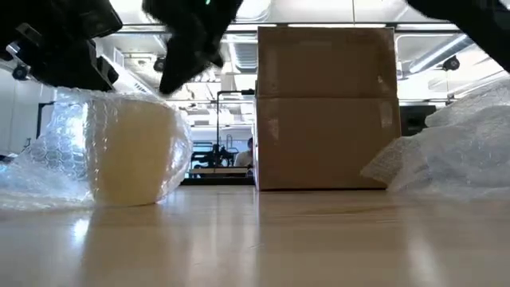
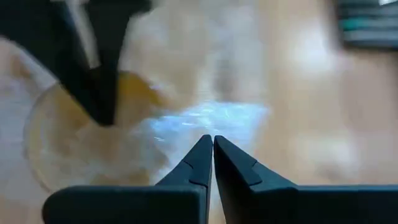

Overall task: Wrap mug
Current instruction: Wrap the yellow mug with the left transparent bubble wrap

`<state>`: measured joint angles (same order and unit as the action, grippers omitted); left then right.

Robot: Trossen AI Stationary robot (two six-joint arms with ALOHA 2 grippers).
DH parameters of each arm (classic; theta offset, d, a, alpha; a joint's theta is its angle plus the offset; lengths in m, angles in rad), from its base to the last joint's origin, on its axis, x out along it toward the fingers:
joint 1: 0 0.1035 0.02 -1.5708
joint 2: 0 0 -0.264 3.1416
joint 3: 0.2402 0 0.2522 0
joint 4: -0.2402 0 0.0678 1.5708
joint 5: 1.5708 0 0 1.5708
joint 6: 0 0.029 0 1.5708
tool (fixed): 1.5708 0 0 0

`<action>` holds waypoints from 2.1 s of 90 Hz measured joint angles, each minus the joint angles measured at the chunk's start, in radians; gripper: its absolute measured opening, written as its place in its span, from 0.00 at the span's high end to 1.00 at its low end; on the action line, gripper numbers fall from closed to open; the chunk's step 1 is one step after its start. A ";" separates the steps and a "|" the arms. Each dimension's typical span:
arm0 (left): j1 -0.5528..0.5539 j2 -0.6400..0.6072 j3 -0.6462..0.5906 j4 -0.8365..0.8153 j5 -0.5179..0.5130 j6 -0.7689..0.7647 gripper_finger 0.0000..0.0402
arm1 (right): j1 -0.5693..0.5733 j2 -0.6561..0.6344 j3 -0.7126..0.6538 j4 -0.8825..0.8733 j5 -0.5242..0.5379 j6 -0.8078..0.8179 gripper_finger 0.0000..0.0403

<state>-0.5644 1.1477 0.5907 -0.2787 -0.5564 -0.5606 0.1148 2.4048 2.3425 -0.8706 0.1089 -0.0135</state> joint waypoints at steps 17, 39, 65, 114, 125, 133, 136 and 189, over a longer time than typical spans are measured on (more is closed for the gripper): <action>-0.001 0.000 -0.003 -0.018 0.010 0.006 1.00 | 0.034 0.050 0.007 0.043 -0.012 0.007 0.99; 0.000 -0.002 0.001 0.011 -0.003 0.002 1.00 | 0.030 0.088 0.006 0.047 -0.003 0.013 0.99; -0.009 -0.021 0.131 -0.169 0.020 0.008 1.00 | 0.028 0.079 0.013 0.030 -0.008 0.006 0.99; -0.141 -0.013 0.104 -0.266 0.076 -0.231 1.00 | 0.038 0.003 0.010 -0.009 -0.236 -0.005 0.99; -0.163 -0.003 0.045 -0.149 0.076 -0.246 1.00 | 0.033 0.060 0.009 -0.006 -0.215 0.000 0.99; -0.163 0.006 -0.003 -0.035 0.071 -0.231 1.00 | 0.036 0.074 0.009 -0.008 -0.184 0.002 0.99; -0.159 0.009 -0.023 -0.002 0.068 -0.218 1.00 | 0.036 0.076 0.009 -0.006 -0.163 0.002 0.99; 0.055 0.056 -0.237 0.442 0.092 0.079 1.00 | 0.038 0.077 0.009 -0.065 -0.071 0.093 0.99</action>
<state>-0.5096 1.2037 0.3539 0.1633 -0.4647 -0.4815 0.1532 2.4817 2.3512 -0.9352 0.0380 0.0791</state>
